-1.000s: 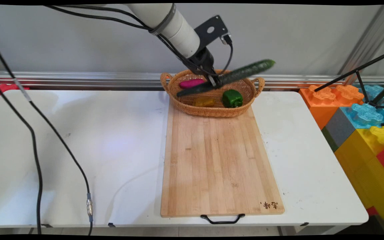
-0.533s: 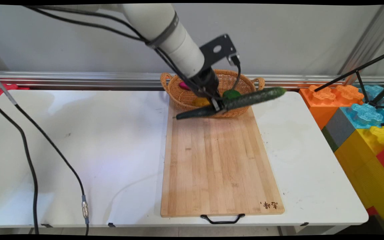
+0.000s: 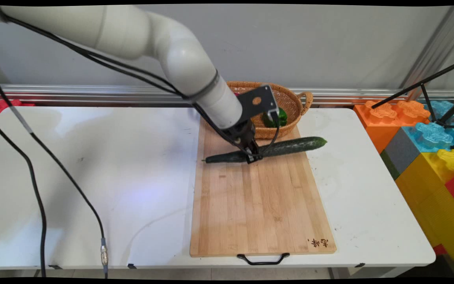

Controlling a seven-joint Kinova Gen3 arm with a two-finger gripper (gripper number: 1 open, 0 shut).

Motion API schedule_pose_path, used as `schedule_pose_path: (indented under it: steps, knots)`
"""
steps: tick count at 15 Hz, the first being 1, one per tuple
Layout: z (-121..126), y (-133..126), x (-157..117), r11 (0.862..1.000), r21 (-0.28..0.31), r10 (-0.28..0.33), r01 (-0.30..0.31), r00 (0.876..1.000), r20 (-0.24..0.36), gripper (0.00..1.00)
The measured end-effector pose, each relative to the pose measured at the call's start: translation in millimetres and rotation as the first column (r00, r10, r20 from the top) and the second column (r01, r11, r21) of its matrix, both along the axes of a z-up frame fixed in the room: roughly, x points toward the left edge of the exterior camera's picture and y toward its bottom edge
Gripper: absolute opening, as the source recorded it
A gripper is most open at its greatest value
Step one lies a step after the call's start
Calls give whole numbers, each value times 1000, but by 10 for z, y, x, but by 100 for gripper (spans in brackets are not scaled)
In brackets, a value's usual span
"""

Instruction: Place the picked object on the cutting board

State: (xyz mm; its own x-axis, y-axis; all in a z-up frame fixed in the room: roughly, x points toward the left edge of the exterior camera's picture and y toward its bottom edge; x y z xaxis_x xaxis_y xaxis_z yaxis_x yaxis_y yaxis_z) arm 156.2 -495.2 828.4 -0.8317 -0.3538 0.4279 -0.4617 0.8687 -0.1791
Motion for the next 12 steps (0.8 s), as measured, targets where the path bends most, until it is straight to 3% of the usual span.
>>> schedule_pose_path:
  steps: [6, 7, 12]
  knots:
    - [-376, -91, -78, 1000, 4, 1, -1, 1000, 24, 0]
    - [-395, -95, -89, 1000, 6, 2, -2, 1000, 25, 100]
    - [-380, -46, -156, 999, 38, 3, -4, 1000, 22, 100]
